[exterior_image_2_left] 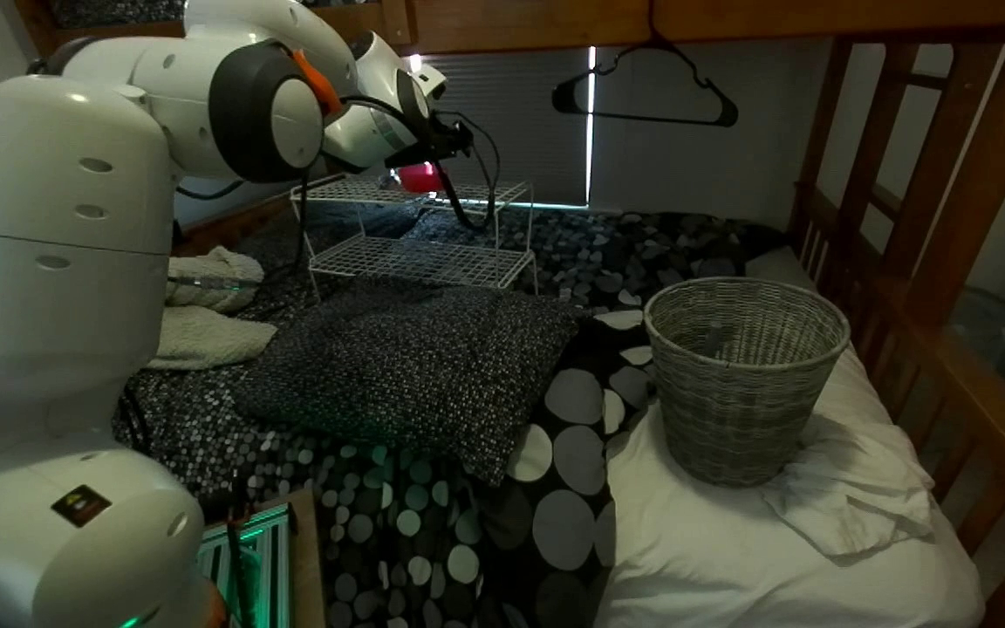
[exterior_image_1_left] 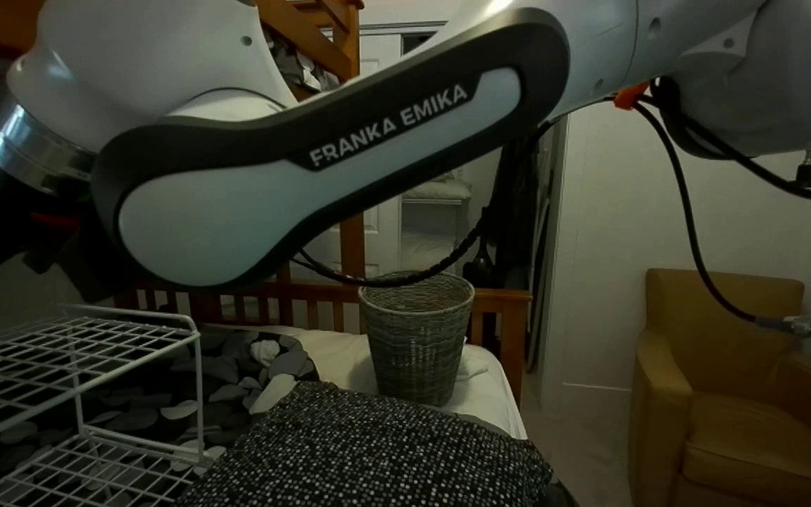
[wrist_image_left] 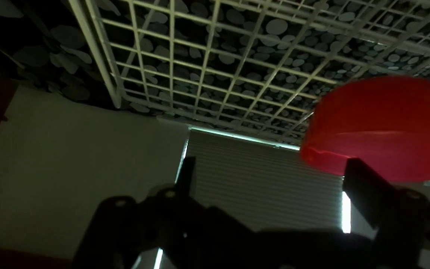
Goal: Remove the pink bowl on top of the wire mesh top rack of the shoe rack and put it in the basket
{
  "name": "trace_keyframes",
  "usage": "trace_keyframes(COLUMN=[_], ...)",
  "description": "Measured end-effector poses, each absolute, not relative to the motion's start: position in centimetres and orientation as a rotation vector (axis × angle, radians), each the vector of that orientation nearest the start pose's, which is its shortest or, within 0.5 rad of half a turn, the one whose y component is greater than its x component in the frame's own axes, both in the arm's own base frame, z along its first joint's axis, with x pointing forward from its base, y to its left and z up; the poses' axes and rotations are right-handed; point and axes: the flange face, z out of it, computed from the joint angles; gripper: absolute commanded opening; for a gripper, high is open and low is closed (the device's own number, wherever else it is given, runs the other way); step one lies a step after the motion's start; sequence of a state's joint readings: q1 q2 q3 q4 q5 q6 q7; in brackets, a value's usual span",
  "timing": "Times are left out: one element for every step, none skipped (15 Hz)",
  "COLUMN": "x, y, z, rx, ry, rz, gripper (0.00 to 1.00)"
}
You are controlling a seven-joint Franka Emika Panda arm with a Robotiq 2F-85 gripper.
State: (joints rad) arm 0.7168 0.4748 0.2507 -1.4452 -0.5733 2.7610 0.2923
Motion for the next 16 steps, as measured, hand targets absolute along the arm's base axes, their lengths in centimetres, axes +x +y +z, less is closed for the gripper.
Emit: trace_keyframes(x=[43.7, 43.9, 44.1, 44.3, 44.6, 44.8, 45.1, 45.4, 45.6, 45.8, 45.9, 46.0, 46.1, 46.2, 46.2, 46.2], y=[60.2, 60.6, 61.0, 61.4, 61.8, 62.3, 62.7, 63.1, 63.5, 63.8, 64.1, 64.4, 64.6, 64.8, 65.0, 65.3], z=[51.8, 51.5, 51.0, 50.6, 50.1, 49.6, 49.0, 48.5, 48.1, 47.8, 47.6, 47.3, 47.2, 46.9, 46.8, 46.5], rx=[-2.283, -2.269, -2.257, -2.246, -2.227, -2.207, -2.187, -2.171, -2.155, -2.139, -2.122, -2.108, -2.093, -2.081, -2.067, -2.058], ry=[-1.319, -1.331, -1.344, -1.354, -1.37, -1.386, -1.403, -1.418, -1.428, -1.433, -1.437, -1.441, -1.444, -1.449, -1.456, -1.467], rz=[-1.246, -1.247, -1.243, -1.232, -1.222, -1.213, -1.202, -1.189, -1.176, -1.162, -1.148, -1.133, -1.115, -1.089, -1.057, -1.011], gripper=[1.0, 1.0, 1.0, 1.0, 1.0, 0.99, 0.96, 0.95, 0.86, 0.7, 0.68, 0.61, 0.53, 0.44, 0.37, 0.28])
